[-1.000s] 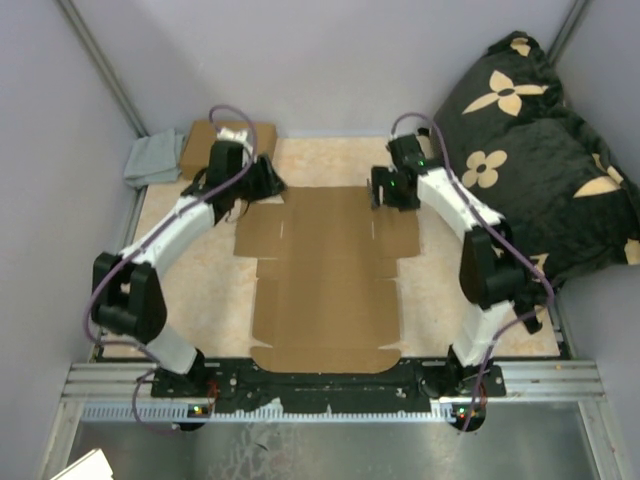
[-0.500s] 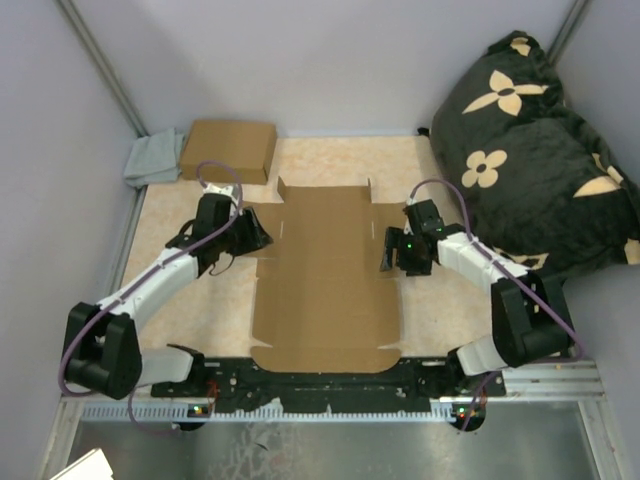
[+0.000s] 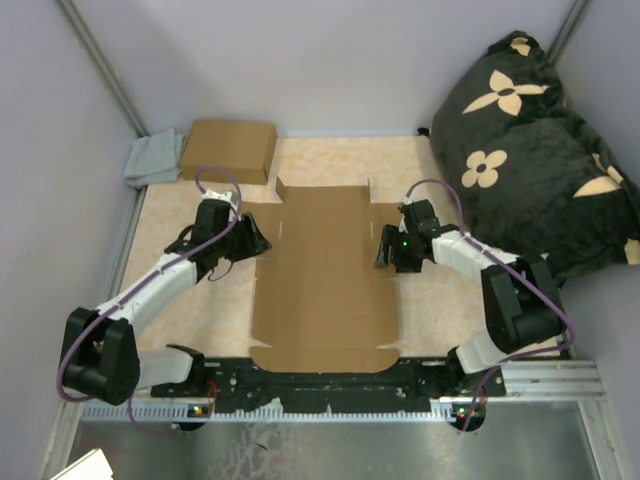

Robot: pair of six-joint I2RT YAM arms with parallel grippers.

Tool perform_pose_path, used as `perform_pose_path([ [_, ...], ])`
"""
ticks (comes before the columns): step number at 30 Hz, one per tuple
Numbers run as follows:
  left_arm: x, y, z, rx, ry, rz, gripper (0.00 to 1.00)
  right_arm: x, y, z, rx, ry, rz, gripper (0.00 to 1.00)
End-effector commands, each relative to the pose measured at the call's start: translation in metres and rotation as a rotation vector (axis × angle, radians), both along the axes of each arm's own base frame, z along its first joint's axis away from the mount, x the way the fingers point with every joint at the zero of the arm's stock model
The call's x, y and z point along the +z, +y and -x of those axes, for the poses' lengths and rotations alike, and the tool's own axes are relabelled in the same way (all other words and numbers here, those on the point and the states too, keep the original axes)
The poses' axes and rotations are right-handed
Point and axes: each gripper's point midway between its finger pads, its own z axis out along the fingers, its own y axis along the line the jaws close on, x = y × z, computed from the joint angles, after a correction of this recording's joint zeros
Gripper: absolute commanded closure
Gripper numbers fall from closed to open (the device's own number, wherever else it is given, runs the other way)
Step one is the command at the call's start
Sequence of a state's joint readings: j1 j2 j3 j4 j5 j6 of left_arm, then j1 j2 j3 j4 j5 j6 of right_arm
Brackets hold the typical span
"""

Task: Fold the paper box

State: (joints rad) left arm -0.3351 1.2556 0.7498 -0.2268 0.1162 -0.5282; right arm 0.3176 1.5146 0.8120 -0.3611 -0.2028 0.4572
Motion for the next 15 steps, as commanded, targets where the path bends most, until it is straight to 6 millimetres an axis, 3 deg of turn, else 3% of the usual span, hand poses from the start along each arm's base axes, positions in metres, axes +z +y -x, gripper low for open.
perform_pose_path([
  [1,0.0031,0.0008,0.0009,0.009,-0.008,0.007,0.43,0.0098,0.0027,-0.0160,-0.012,-0.061,-0.009,0.37],
  [9,0.0017,0.0013,0.0029,0.010,-0.002,0.005,0.43,0.0038,0.0009,-0.0136,-0.009,-0.046,0.003,0.46],
  [15,-0.0006,0.0005,0.0030,0.010,0.007,0.009,0.43,0.0089,0.0052,-0.0153,-0.001,-0.062,-0.018,0.75],
])
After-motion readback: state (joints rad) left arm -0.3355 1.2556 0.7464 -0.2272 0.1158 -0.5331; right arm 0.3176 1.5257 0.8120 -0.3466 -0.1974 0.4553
